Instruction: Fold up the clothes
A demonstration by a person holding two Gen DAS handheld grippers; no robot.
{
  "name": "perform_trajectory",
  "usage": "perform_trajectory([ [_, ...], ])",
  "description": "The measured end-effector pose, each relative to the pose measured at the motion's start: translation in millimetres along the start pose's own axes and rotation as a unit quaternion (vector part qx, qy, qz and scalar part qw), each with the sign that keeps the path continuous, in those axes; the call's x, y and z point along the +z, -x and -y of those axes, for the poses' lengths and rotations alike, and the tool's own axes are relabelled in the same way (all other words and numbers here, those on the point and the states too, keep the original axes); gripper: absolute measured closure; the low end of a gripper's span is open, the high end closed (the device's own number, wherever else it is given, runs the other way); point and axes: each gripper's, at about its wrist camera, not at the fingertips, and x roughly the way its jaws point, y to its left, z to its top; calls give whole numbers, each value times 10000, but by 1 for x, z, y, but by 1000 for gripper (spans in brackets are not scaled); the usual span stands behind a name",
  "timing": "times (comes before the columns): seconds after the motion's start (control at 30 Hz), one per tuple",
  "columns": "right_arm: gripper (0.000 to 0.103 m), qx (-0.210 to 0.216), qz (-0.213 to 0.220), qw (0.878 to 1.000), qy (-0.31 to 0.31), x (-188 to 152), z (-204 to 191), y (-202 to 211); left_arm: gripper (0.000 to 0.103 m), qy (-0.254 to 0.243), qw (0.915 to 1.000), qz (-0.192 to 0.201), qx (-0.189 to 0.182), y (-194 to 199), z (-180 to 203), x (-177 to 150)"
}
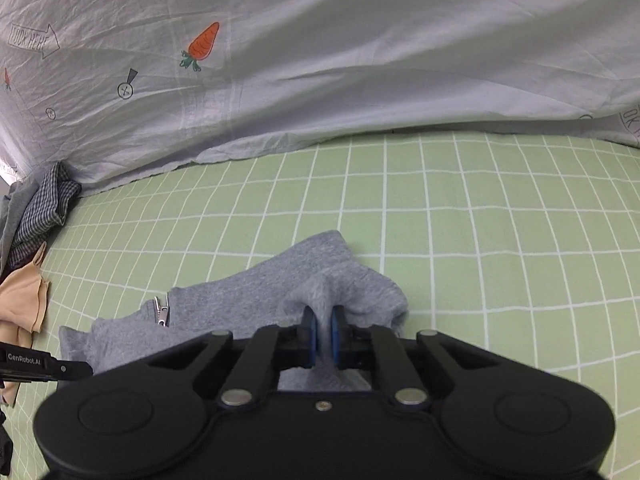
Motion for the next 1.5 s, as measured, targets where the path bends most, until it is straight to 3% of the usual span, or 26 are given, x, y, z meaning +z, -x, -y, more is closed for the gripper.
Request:
perform_trajectory([
  [0.13, 97, -35, 930, 9957, 16, 51, -1, 24, 96, 72, 9963, 688, -503, 28, 22, 46],
  [0.17, 97, -78, 1206, 9926, 65, 64, -2, 35, 98, -21, 9928, 1031, -616, 45, 33, 56],
  [0.3, 97, -210, 2351, 9714, 274, 99, -9, 104, 98, -529, 9664, 2281, -1058, 129, 74, 80],
  [0.4, 98, -233, 2828, 9585, 282, 97, -3, 154, 98, -831, 9483, 2774, -1298, 179, 88, 62],
  [0.47, 98, -267, 2800, 9594, 226, 76, 7, 179, 98, -1106, 9394, 2968, -1315, 206, 92, 37],
  [0.53, 97, -295, 2516, 9674, 57, 45, 20, 193, 97, -1281, 9432, 2787, -1275, 216, 74, 5],
  [0.6, 94, -407, 1941, 9799, -208, 5, 36, 194, 94, -1359, 9579, 2205, -1239, 206, 50, -27],
  [0.7, 61, -824, 1044, 9896, -552, -55, 58, 181, 93, -1345, 9810, 1130, -828, 169, 11, -83],
  [0.8, 62, -981, 496, 9905, -832, -92, 67, 170, 93, -959, 9933, 334, -558, 142, -21, -121],
  [0.9, 61, -866, 336, 9911, -949, -102, 66, 161, 91, -629, 9963, 314, -495, 139, -40, -126],
  [0.97, 51, -767, 350, 9942, -668, -94, 49, 149, 89, -410, 9977, 300, -453, 137, -53, -130],
  [1.1, 34, -426, 223, 9988, -118, -78, -4, 112, 82, -442, 9978, 435, -221, 131, -50, -115],
  [1.23, 25, -65, 77, 9982, 584, -66, -58, 54, 81, -439, 9982, 327, -228, 116, -46, -101],
  [1.37, 27, -176, -688, 9939, 841, -64, -91, -8, 81, -391, 9987, 199, -260, 99, -45, -86],
  [1.4, 30, -220, -677, 9927, 975, -69, -92, -10, 80, -389, 9988, 194, -244, 97, -45, -83],
  [1.47, 38, -309, -656, 9896, 1243, -79, -94, -14, 79, -441, 9986, 199, -195, 93, -45, -77],
  [1.5, 49, -348, -643, 9879, 1365, -84, -94, -15, 77, -474, 9986, 188, -164, 90, -45, -74],
])
